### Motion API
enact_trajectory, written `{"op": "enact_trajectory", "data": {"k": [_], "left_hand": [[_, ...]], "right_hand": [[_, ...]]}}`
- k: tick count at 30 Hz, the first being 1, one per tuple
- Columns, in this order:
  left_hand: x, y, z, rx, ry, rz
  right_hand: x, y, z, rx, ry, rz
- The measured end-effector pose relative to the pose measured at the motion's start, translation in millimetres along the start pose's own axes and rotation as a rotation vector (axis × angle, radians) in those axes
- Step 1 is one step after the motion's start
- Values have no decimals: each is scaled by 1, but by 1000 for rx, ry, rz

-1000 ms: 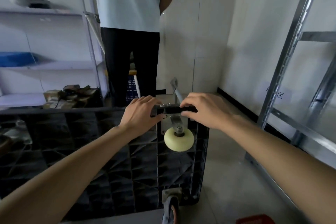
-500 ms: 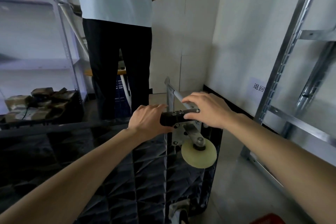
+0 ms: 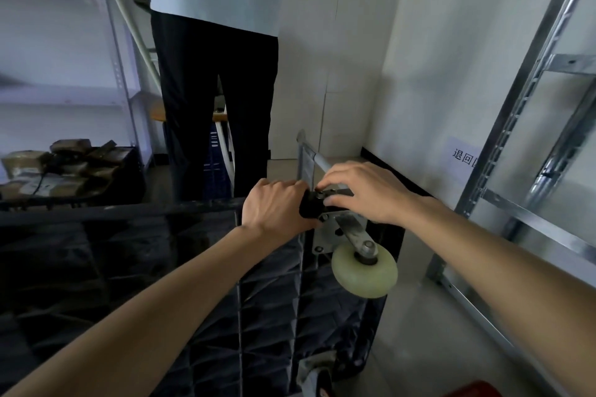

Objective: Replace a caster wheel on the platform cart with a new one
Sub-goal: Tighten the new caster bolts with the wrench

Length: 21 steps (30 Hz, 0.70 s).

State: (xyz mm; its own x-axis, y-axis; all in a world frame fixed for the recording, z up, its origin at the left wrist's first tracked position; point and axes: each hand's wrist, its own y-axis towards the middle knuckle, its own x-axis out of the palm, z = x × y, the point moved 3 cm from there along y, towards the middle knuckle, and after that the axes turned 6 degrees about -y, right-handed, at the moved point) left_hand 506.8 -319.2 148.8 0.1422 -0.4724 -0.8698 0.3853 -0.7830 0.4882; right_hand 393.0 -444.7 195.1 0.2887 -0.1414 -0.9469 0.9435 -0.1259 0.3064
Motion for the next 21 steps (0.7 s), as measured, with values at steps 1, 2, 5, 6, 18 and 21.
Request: {"op": "enact_trajectory", "data": {"k": [1,2,5,6,18,21], "left_hand": [[1,1,2,-7,0,1],[2,1,4,-8,0,1],[4,-1,6,-19,11,26],[4,-1,6,-25,10,29],[-4,6,10,-100,-13,-77],[-2,3,11,-96,3,-46]], "right_hand": [[0,0,2,-3,-5,7],[0,0,4,-3,1,16],[2,3,5,-14,8,21],[3,4,5,-21,6,17],[3,-1,6,-111,71,104],[4,-14,4,-155,2,140]]}}
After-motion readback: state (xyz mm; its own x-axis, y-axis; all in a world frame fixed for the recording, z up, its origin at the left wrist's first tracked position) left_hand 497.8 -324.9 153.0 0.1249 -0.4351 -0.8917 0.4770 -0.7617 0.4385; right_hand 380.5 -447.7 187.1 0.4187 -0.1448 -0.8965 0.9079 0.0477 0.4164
